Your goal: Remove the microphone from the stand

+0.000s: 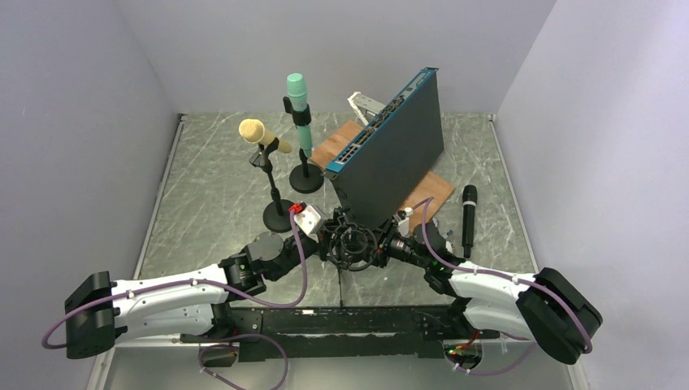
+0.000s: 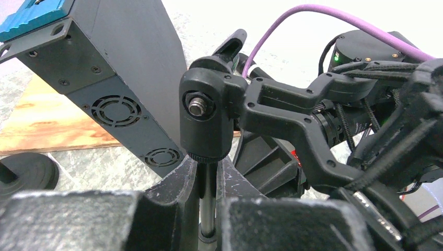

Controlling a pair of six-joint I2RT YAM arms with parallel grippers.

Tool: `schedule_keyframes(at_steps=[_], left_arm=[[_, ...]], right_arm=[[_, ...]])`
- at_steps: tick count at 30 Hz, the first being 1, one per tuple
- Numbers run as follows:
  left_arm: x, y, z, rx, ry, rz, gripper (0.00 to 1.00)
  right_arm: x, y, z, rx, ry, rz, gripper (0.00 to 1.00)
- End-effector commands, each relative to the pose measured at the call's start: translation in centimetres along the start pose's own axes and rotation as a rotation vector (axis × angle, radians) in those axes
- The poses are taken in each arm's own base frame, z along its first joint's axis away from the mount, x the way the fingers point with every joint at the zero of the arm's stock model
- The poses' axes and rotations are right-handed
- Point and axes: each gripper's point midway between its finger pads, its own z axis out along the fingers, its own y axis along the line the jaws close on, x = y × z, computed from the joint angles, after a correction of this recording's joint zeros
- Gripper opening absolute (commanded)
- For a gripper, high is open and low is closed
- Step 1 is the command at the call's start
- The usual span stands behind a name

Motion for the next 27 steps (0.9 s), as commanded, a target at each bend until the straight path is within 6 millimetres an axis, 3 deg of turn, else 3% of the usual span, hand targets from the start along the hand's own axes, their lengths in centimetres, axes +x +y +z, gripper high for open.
schedule_keyframes(at_steps=[1,3,7,15,18,21,27], left_arm=[[1.2,-0.9,0.1,0.028,0.047,-0.047,0.00],[1.1,-0.9,0.1,0.027,0.045,-0.046,0.00],[1.1,-0.8,0.1,0.022,0.045,-0.045,0.00],[1.2,-1.0,0.2,0.029,0.050,-0.046,0.00],[1.3,-1.0,0.2,0.028,0.051,-0.046,0.00],[1.3,-0.9,0.2,0.026,0.051,-0.044,0.00],[1.4,-0.9,0.3,0.024,0.048,-0.045,0.00]], right_arm=[[0.7,2.6,0.0,-0.103,0.024,-0.018,0.33],[1.1,2.7,0.1,-0.106,0.035,-0.032,0.37],[1.5,2.6,0.2,-0.109,0.050,-0.047,0.36],[1.5,1.3,0.4,-0.081,0.037,-0.071,0.02],[1.2,0.5,0.8,-0.042,0.028,-0.140,0.00],[0.8,0.2,1.0,-0.025,0.003,-0.315,0.00],[-0.7,1.7,1.2,-0.077,-0.141,-0.944,0.00]])
